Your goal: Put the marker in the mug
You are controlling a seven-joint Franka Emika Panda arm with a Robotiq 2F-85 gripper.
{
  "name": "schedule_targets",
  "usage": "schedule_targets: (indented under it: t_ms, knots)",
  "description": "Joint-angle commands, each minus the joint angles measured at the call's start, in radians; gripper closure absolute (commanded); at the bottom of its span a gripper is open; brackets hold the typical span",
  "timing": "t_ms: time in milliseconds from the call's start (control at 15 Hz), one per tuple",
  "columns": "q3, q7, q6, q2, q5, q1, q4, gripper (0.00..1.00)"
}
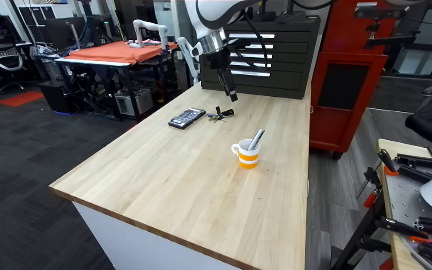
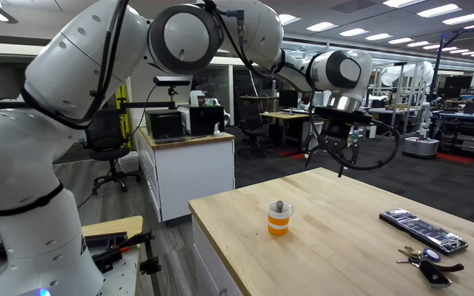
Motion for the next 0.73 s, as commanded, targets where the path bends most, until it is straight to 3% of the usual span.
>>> schedule_targets:
  t_ms: [0, 267, 333, 667]
  knots:
    - [-0.011, 0.104, 0.234, -0.143, 0.044, -0.018, -0.234, 0.00]
    - [-0.035, 0.215, 0.446, -0.225, 0.034, -0.013, -0.395, 0.00]
    - [-0.023, 0.149, 0.345, -0.123, 0.029, -0.011, -0.237, 0.00]
    - [-0.032, 0.192, 0.409, -0.175, 0.030, -0.010, -0.327, 0.00]
